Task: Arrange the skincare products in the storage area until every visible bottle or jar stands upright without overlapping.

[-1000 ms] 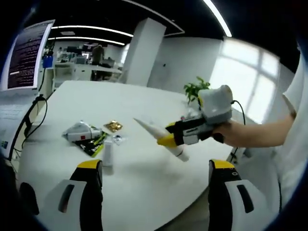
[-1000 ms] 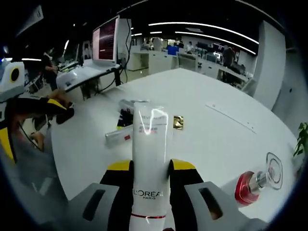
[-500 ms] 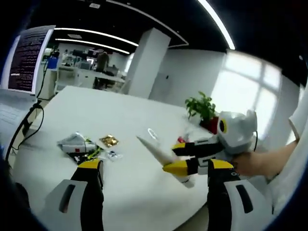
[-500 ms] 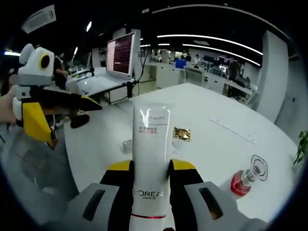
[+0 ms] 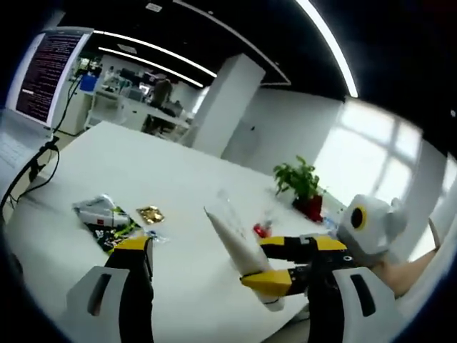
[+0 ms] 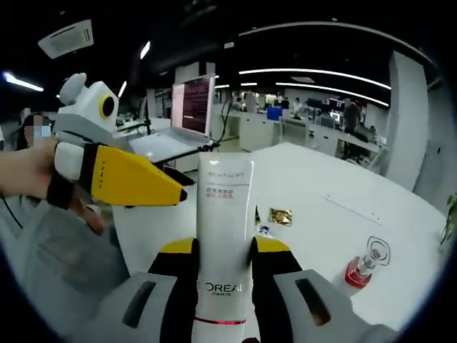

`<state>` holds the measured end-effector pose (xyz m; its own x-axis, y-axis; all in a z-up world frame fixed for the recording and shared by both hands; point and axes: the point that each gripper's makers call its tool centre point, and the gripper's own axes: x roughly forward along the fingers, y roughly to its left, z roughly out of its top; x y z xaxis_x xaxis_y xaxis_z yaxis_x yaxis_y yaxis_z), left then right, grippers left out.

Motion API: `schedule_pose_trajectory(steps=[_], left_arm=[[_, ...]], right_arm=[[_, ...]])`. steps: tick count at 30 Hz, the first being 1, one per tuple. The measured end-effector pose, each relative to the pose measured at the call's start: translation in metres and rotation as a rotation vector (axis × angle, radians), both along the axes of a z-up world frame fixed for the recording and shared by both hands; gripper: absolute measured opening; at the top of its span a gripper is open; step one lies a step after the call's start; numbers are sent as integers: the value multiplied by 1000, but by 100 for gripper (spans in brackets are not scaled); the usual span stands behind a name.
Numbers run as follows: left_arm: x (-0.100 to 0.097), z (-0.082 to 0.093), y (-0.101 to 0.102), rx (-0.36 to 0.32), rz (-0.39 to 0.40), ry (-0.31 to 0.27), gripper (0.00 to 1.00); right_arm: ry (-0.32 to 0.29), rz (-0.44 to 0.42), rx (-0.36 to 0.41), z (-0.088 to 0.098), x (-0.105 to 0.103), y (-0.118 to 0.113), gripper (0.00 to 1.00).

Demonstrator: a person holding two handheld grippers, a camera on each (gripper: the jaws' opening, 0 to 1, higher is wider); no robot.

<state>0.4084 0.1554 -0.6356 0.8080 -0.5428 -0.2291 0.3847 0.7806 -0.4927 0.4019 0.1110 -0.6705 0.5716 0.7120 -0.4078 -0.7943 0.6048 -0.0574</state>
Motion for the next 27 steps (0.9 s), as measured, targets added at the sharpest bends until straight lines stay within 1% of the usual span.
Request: schedule_pose_trajectory(steps=[3,6,8,10,13,19,22,24,25,26,27], left_arm=[[0,0,-4,-19,-7,8,79],[-1,-1,-9,-18,-22,13,74],[0,-2,-12,-15,-25,15,72],[1,-4,-14,-26,-26,22,69],[0,-2,-21,-36,-27,18,58],[-1,1,-28,-41,-27,-3,35],[-1,4,-31,-46,-31,-16,28],[-1,3,-31,-17,-27,-17,22],[-2,1,-31,10,-30,-15,20],[-1,2,-30,1,-29,-22,19],[-1,2,-30,8,-33,-23,19]], right_arm=[[2,2,18,1,-5,2,28],[-2,1,32,3,-9,3,28],[-2,2,41,6,-12,3,28],[-5,5,47,7,-15,4,28],[-12,8,54,11,-19,4,28],[-22,5,68,15,-22,3,28],[-23,5,68,15,-23,3,28],[-21,6,68,15,-24,4,28],[-23,6,68,15,-24,4,28],[-21,8,62,14,-24,4,28],[-21,9,63,14,-24,4,28]])
